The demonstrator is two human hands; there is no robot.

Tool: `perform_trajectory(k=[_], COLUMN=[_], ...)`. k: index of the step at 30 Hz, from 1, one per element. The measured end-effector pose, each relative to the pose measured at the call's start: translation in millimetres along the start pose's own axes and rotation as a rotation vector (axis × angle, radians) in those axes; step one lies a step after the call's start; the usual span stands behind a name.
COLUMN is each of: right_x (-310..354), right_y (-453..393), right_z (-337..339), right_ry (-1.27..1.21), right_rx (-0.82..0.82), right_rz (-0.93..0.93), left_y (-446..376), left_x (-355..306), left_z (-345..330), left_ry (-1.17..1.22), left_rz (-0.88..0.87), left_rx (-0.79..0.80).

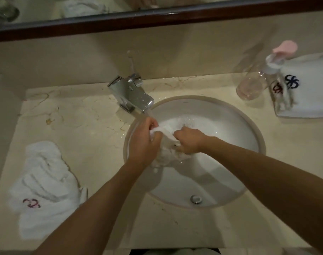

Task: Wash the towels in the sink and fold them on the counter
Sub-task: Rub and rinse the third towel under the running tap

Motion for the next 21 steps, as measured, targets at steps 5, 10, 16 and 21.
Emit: perform_trajectory(k=[5,10,16,21], right_x=[-30,-14,-9,-38], right_y=[-13,5,42,29], right_z=[-4,22,-11,-26], right_ry=[-0.416,-1.077,-0.909,-0.56], right_rx=[-0.27,-0.68,-0.662,-0.185], right_rz=[-0.498,-0.432,-0.476,-0.347], left_y=[-6,-39,-67,-54], left_x=[18,47,25,44], left_z=[1,-12,-41,-42], left_ry=[0.019,-0.246,-0.029,0.684], left_rz=[0.044,0.084,0.166,0.669], left_rx=[-0.227,-0.026,0.061,-0.07])
Point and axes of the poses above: each hand's wrist, its own y-axis away from the middle knuckle, its own z-axis out of the back of the hand, x = y × z, the point moved 5 cm from there along -y, towards the middle knuckle, and after that the axes turned 4 degrees about y, right-handed, at the moved point
